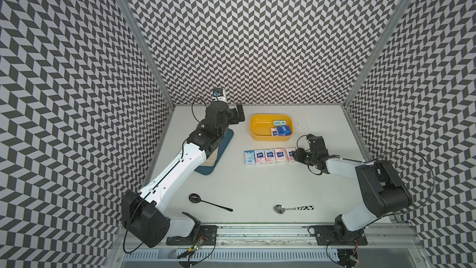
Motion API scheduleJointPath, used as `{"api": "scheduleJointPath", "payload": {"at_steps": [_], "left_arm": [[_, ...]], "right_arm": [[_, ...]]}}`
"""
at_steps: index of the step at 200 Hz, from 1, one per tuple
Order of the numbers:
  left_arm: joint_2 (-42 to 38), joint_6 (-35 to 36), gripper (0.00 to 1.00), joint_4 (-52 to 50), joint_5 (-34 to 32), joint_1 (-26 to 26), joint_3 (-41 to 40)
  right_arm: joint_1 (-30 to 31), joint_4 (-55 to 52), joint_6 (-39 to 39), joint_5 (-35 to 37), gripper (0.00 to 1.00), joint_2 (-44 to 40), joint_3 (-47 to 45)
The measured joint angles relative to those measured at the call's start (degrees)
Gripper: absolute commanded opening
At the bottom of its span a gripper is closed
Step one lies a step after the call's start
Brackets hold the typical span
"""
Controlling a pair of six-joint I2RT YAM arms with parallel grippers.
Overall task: Take the pocket tissues out of the storage box
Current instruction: Move the pocket tissues to the center of the board.
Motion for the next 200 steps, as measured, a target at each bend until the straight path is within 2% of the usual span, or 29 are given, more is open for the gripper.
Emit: {"api": "scheduleJointPath", "payload": {"at_steps": [38,83,116,158,200], "left_arm": [[0.0,0.0,0.99,0.0,0.0,0.0,0.0],[-0.3,0.0,0.99,0.0,-0.1,0.0,0.0],[-0.5,0.0,0.99,0.0,-0.2,0.0,0.0],[-0.5,0.1,0.99,0.0,-0.5,0.0,0.0],[-0.5,0.0,0.99,0.0,-0.5,0.0,0.0]], "right_arm": [[1.5,1.9,2.1,-0.7,0.34,0.9,0.0],[1.8,-0.3,2.3,0.1,0.45,0.6,0.9],[1.8,-5.2,1.6,1.5,0.49,-2.9,4.0],[1.9,-8.3,-1.3,3.1,0.51,-5.7,13.7],[3.3,-12.5,-5.4,8.6,0.52,2.5,28.5]]}}
